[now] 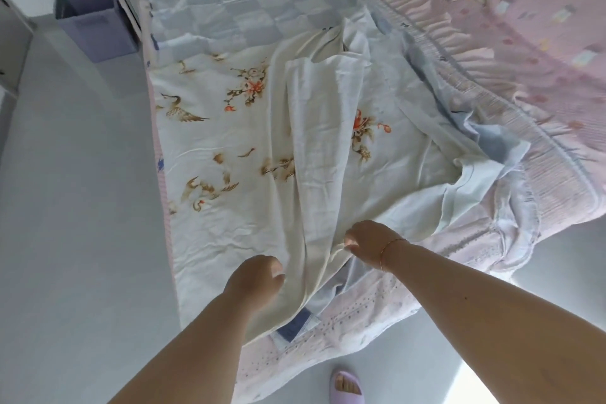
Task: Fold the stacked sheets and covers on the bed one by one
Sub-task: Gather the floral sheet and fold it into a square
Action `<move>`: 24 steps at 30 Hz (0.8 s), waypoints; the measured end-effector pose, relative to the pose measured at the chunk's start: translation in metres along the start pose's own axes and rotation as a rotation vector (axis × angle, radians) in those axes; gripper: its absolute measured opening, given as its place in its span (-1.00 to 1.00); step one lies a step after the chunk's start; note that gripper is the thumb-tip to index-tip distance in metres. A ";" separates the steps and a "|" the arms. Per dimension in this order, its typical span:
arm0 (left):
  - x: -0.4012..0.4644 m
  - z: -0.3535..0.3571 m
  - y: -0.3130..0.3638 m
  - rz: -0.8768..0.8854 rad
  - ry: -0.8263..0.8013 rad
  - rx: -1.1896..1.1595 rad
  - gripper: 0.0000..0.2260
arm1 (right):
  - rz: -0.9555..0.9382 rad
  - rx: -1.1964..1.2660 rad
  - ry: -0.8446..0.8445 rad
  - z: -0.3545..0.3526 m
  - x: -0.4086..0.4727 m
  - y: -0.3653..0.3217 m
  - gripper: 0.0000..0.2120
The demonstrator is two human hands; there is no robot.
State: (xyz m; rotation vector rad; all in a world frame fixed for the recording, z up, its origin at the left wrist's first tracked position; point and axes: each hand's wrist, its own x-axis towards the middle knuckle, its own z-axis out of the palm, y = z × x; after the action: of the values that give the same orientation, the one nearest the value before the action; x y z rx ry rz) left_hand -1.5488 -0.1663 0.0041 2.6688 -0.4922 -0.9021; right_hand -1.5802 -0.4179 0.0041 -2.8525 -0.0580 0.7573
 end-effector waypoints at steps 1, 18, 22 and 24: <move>0.010 -0.002 0.021 0.032 -0.001 -0.005 -0.72 | 0.031 0.004 0.005 -0.007 0.000 0.017 -0.68; 0.104 0.008 0.184 0.267 -0.277 0.086 -0.59 | 0.421 0.059 0.049 -0.031 -0.046 0.185 -0.71; 0.126 0.014 0.222 0.285 -0.297 0.054 -0.60 | 0.395 0.016 0.063 -0.038 -0.040 0.222 -0.65; 0.141 0.018 0.244 0.284 -0.305 0.039 -0.60 | 0.310 -0.066 0.067 -0.046 -0.029 0.247 -0.61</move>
State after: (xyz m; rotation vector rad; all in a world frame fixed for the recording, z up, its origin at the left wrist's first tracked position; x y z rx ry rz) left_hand -1.5106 -0.4462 0.0051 2.4165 -0.9374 -1.2213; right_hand -1.5848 -0.6708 0.0102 -2.9851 0.3835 0.7237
